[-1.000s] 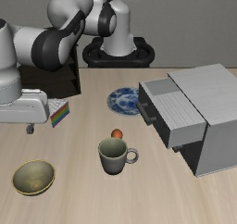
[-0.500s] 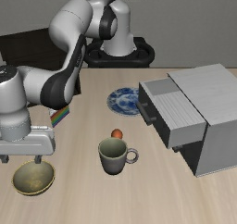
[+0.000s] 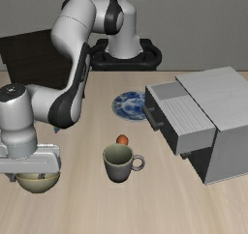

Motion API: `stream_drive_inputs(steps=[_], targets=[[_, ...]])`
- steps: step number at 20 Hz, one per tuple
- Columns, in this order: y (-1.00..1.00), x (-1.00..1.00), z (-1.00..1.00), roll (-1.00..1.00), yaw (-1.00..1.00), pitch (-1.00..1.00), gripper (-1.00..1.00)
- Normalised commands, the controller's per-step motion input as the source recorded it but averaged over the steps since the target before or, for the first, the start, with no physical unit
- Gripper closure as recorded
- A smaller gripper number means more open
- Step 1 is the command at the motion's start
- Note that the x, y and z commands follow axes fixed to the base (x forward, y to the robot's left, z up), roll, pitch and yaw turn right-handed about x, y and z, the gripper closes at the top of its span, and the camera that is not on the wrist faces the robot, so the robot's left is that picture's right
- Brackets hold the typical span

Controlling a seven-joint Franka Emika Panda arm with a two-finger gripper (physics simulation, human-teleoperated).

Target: Pick up the bowl and place it on the top of the wooden shelf

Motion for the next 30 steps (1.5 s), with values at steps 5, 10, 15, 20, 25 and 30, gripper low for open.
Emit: stream_drive_inputs(steps=[5, 10, 15, 20, 25, 30], targets=[[0.0, 0.0, 0.0, 0.0, 0.0, 0.0, 1.0], [0.0, 0.0, 1.0, 0.0, 0.0, 0.0, 1.0], [0.0, 0.0, 1.0, 0.0, 0.0, 0.0, 1.0], [0.0, 0.0, 1.0, 0.0, 0.0, 0.0, 1.0], [0.0, 0.0, 1.0, 0.0, 0.0, 0.0, 1.0], [0.0, -1.0, 0.0, 0.0, 0.0, 0.0, 1.0]])
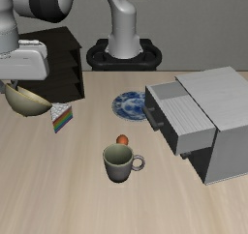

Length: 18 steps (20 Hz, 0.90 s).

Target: Pick up the bowl and place it on the top of the wooden shelf

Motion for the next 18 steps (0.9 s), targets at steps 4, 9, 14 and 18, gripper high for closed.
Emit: stream_drive_inputs(steps=[4, 9, 14, 18], targets=[[0.0, -1.0, 0.0, 0.0, 0.0, 0.0, 1.0], [0.0, -1.0, 0.0, 0.0, 0.0, 0.0, 1.0], [0.0, -1.0, 0.0, 0.0, 0.0, 0.0, 1.0], [0.0, -1.0, 0.0, 0.0, 0.0, 0.0, 1.0]])
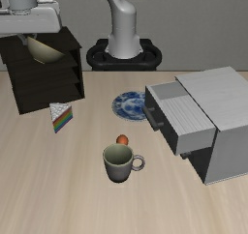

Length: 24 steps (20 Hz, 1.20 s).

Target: Pick up the bowl and place it on the top of the wooden shelf

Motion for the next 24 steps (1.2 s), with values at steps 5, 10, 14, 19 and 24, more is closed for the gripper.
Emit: stream_drive_inputs(steps=[5, 10, 14, 19, 24], targets=[[0.0, -1.0, 0.0, 0.0, 0.0, 0.0, 1.0], [0.0, -1.0, 0.0, 0.0, 0.0, 0.0, 1.0], [0.0, -0.5, 0.0, 0.0, 0.0, 0.0, 1.0], [0.0, 0.0, -0.6, 0.0, 0.0, 0.0, -1.0], [0.0, 0.0, 0.0, 0.0, 0.0, 0.0, -1.0]])
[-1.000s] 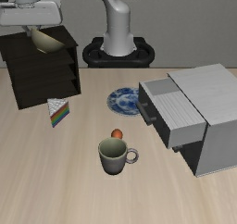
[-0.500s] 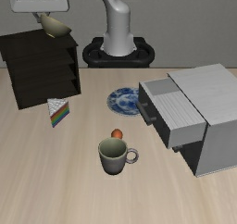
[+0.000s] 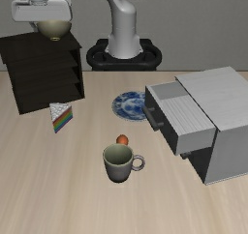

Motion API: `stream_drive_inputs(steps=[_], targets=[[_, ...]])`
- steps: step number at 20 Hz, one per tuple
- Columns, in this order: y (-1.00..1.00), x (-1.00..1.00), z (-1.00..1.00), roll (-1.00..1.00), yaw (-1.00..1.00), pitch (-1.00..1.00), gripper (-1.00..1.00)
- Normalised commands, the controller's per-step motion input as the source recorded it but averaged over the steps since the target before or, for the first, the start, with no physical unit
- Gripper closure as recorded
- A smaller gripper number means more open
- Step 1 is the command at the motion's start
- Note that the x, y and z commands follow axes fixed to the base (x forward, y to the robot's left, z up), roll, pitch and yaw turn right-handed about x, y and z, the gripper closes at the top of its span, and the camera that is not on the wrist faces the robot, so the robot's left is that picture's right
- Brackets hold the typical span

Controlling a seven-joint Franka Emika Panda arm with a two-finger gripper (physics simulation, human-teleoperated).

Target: Pick up the bowl and place it on the top of the wooden shelf

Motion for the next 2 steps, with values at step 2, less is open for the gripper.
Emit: stream_drive_inputs(steps=[2], targets=[[0.0, 0.0, 0.0, 0.0, 0.0, 0.0, -1.0]])
